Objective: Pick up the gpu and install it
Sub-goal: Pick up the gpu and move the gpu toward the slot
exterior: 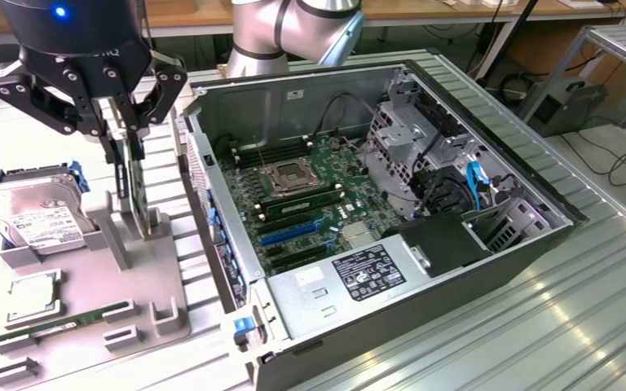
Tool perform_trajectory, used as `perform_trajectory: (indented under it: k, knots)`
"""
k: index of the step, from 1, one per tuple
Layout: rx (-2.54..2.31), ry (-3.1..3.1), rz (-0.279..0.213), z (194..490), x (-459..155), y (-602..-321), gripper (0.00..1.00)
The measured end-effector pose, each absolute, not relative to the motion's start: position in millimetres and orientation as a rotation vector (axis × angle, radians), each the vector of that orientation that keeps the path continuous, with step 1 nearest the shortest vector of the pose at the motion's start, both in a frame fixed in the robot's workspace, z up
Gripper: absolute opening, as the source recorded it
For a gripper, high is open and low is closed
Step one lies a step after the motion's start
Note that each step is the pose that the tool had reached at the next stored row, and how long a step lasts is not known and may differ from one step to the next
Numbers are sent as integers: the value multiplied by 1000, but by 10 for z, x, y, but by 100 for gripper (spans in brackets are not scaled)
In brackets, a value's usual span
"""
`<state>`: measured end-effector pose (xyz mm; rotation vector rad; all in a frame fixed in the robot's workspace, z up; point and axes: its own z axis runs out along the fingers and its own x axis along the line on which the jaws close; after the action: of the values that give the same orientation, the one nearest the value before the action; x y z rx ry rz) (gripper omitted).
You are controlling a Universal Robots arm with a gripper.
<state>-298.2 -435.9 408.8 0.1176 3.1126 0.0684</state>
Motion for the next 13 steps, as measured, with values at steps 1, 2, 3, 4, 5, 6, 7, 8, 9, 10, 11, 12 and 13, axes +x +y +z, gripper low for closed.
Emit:
perform_trajectory:
  k: [1, 2, 3, 4, 5, 6, 7, 8, 9, 10, 11, 12, 13]
  knots:
    - [118, 3112, 69, 4097, -2979, -4359, 27]
    - [118, 3113, 69, 4103, -2975, -4359, 27]
    - [118, 3112, 70, 4109, -2968, -4359, 27]
    - [118, 3112, 71, 4114, -2955, -4358, 27]
    - [118, 3113, 73, 4119, -2934, -4358, 27]
    - [118, 3113, 74, 4123, -2916, -4358, 27]
    - [118, 3113, 76, 4125, -2892, -4359, 27]
    - [118, 3114, 78, 4126, -2869, -4359, 27]
    - [118, 3114, 78, 4126, -2846, -4359, 27]
    - [118, 3115, 79, 4126, -2822, -4359, 27]
    - [118, 3116, 80, 4126, -2780, -4359, 27]
    - [118, 3117, 81, 4126, -2740, -4359, 27]
    - [118, 3119, 81, 4126, -2705, -4359, 27]
